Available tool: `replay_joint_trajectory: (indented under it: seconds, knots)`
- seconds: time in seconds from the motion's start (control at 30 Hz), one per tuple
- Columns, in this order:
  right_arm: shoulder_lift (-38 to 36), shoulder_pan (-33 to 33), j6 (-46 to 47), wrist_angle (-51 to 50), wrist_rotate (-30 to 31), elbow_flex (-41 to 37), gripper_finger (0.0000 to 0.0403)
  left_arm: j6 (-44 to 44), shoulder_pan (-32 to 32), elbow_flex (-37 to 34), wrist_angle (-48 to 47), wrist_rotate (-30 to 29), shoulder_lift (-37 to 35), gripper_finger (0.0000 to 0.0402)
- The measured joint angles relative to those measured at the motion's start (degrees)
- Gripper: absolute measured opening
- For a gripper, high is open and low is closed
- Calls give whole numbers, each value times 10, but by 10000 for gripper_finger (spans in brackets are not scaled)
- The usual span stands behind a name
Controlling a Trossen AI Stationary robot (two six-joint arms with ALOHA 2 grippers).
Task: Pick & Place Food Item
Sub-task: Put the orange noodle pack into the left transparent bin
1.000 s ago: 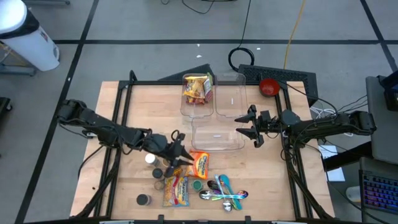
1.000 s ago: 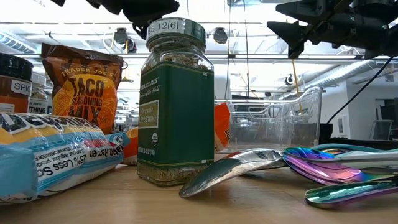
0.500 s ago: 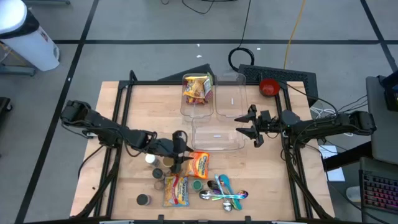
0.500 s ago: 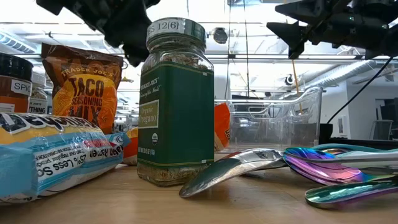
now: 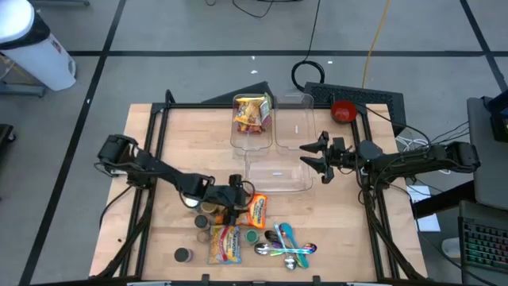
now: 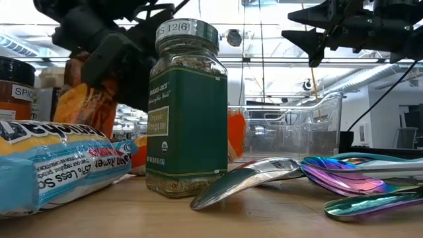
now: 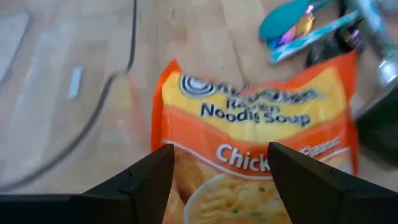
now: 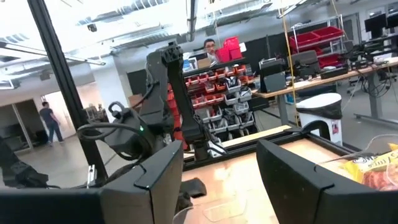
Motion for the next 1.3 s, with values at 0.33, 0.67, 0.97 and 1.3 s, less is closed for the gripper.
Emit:
replay_joint_trajectory:
  seconds: [0.33, 0.67, 0.97, 1.3]
  knots:
    - [0, 0, 3, -4, -1, 0, 196, -1, 9, 0, 1, 43, 9, 217]
    - [0, 0, 3, -4, -2, 0, 196, 4, 9, 0, 10, 34, 8, 143]
    - [0, 0, 3, -6, -2, 0, 196, 24, 9, 0, 24, 14, 8, 83]
    - [0, 0, 3, -10, -2, 0, 196, 84, 9, 20, 25, 14, 5, 6]
